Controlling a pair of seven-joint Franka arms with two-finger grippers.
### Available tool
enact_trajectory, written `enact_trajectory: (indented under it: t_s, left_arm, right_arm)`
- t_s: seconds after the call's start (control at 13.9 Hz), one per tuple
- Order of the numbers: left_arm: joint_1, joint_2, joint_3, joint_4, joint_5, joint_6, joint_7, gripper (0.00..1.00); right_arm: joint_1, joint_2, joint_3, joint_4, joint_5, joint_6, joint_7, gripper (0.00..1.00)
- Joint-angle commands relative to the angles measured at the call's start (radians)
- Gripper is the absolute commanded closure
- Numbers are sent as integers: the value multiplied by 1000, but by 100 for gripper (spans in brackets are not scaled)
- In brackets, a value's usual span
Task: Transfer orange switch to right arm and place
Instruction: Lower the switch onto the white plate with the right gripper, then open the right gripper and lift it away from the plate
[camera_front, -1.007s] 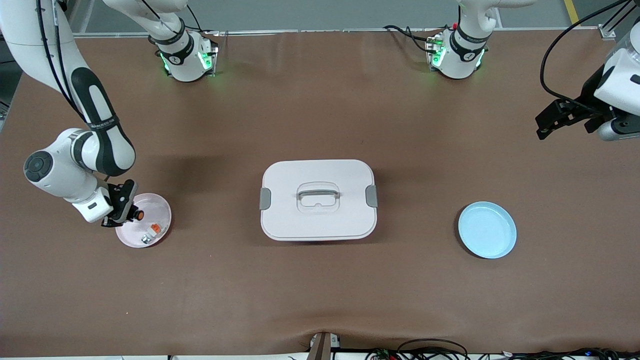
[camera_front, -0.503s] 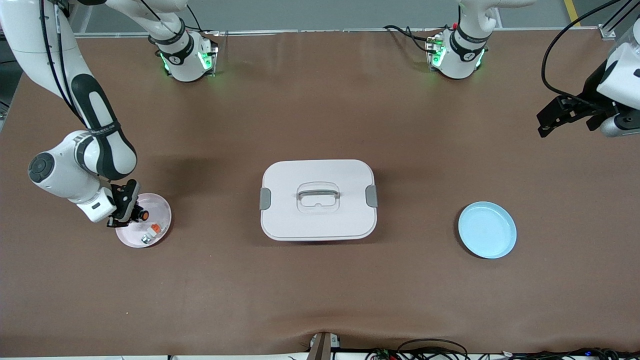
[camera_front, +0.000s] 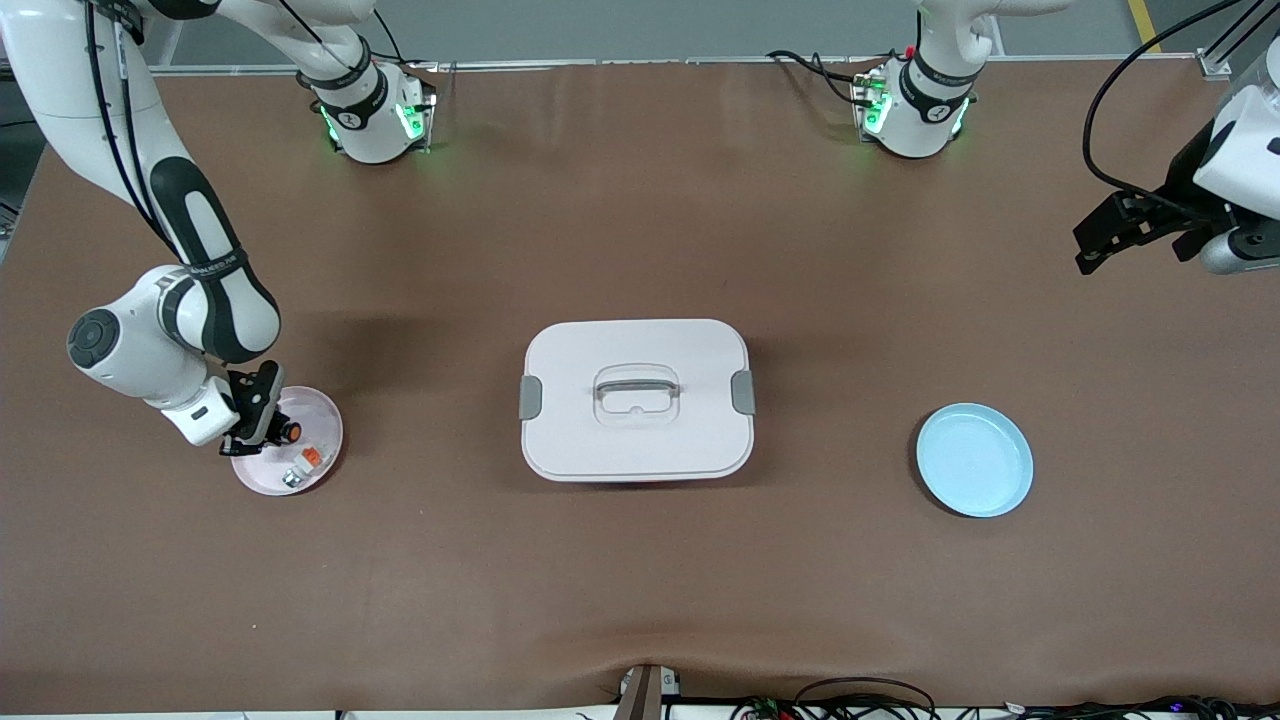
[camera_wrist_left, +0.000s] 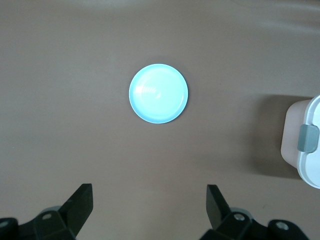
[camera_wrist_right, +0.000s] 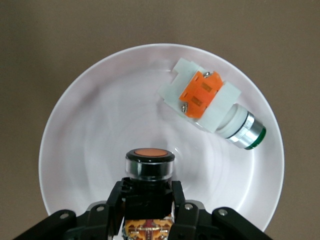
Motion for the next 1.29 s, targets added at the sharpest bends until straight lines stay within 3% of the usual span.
enact_trajectory:
  t_s: [0.0, 0.29, 0.36, 0.65, 1.01, 1.22]
  left_arm:
    - [-8, 7, -5, 16, -13, -17, 1, 0]
    - [-5, 7, -11, 18, -13, -16, 13, 0]
    - [-8, 7, -11, 18, -13, -16, 10, 0]
    - [-2, 5, -11, 18, -14, -17, 14, 0]
    - [-2, 7, -11, 41, -13, -16, 13, 0]
    - [-2, 11, -9, 39, -11, -16, 13, 0]
  right_arm:
    - [-17, 18, 15, 10, 24, 19, -33, 100]
    - [-19, 24, 15, 18, 29, 16, -21, 100]
    - [-22, 34, 15, 35, 42, 4, -21, 1]
    - [-20, 32, 15, 62, 53, -68, -4, 0]
    - [-22, 7, 4, 209, 42, -356, 62, 0]
    - [-11, -8, -33, 277, 29, -476, 169, 0]
